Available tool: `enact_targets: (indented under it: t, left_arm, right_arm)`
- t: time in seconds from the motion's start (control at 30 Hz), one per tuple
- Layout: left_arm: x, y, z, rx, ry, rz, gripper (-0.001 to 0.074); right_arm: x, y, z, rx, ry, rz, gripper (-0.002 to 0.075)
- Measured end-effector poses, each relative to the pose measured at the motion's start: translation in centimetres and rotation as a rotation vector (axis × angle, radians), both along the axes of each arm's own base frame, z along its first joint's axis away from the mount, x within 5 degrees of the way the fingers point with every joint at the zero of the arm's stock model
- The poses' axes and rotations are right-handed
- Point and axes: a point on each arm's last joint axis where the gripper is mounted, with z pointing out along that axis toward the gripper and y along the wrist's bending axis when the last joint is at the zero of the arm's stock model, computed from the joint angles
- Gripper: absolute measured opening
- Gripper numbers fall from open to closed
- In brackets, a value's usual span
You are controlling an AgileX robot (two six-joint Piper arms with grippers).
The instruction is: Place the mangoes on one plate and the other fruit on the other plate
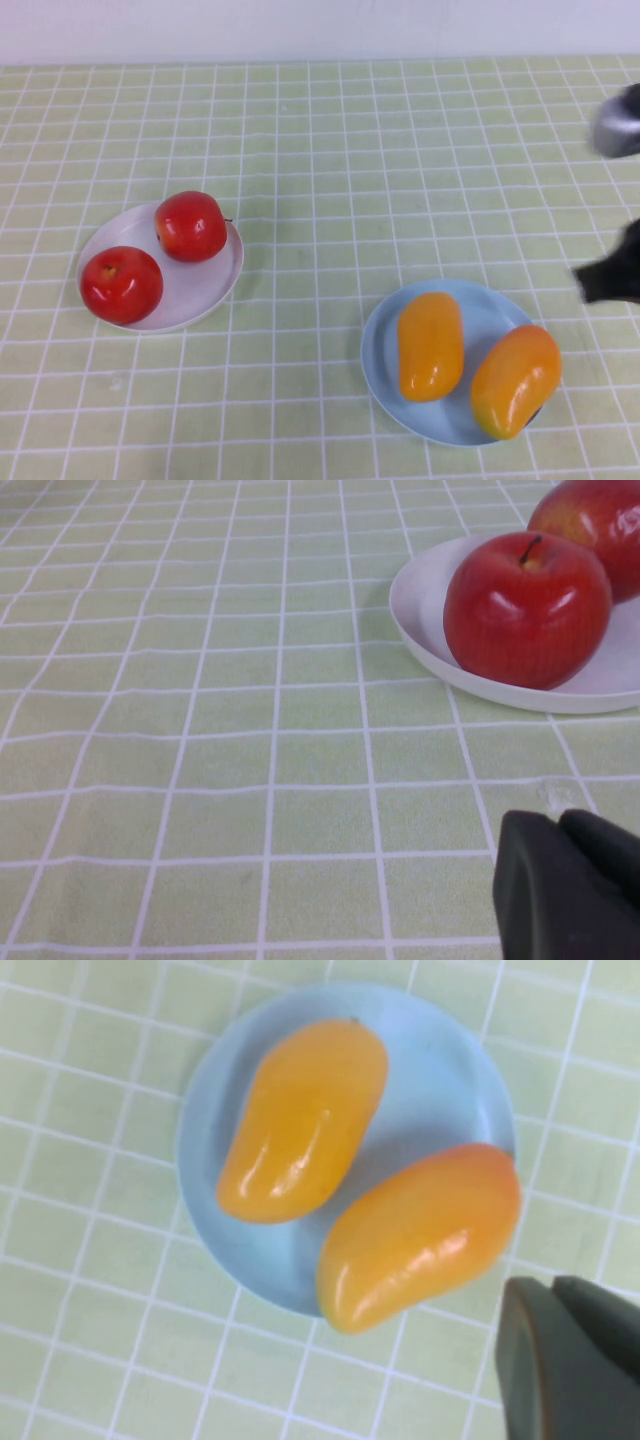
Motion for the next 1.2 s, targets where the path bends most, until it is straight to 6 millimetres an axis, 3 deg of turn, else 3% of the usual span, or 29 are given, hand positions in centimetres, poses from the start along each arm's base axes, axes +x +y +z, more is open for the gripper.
enact_targets:
  t: [0.17, 0.33, 0.47, 0.7, 0.83, 1.03, 1.2]
  left_arm:
    - [0.0, 0.0, 0.0, 0.0, 0.0, 0.0, 0.0002]
    - [0.0, 0.0, 0.0, 0.0, 0.0, 0.0, 0.0002]
    - [0.0, 0.0, 0.0, 0.0, 0.0, 0.0, 0.0002]
    - [0.0, 0.0, 0.0, 0.0, 0.0, 0.0, 0.0002]
    - [0.0, 0.0, 0.0, 0.0, 0.0, 0.0, 0.0002]
    - [0.0, 0.0, 0.0, 0.0, 0.0, 0.0, 0.0002]
    - [0.0, 0.0, 0.0, 0.0, 0.0, 0.0, 0.0002]
  right_arm:
    - [-4.1, -2.5, 1.1, 0.053, -0.102, 0.02, -0.0015]
    - [-7.8, -4.6, -0.4, 0.094, -0.115, 0.025, -0.0015]
    - [-9.5, -5.6, -1.4, 0.113, -0.131, 0.029, -0.0015]
    - [-9.0, -5.8, -5.6, 0.072, -0.206, 0.037, -0.0015]
    - [-8.2, -5.9, -8.1, 0.073, -0.342, 0.053, -0.0015]
    - [-8.1, -8.3, -11.5, 0.114, -0.576, -0.133, -0.0015]
    - [-9.4, -10.4, -13.7, 0.099, -0.726, -0.313, -0.0015]
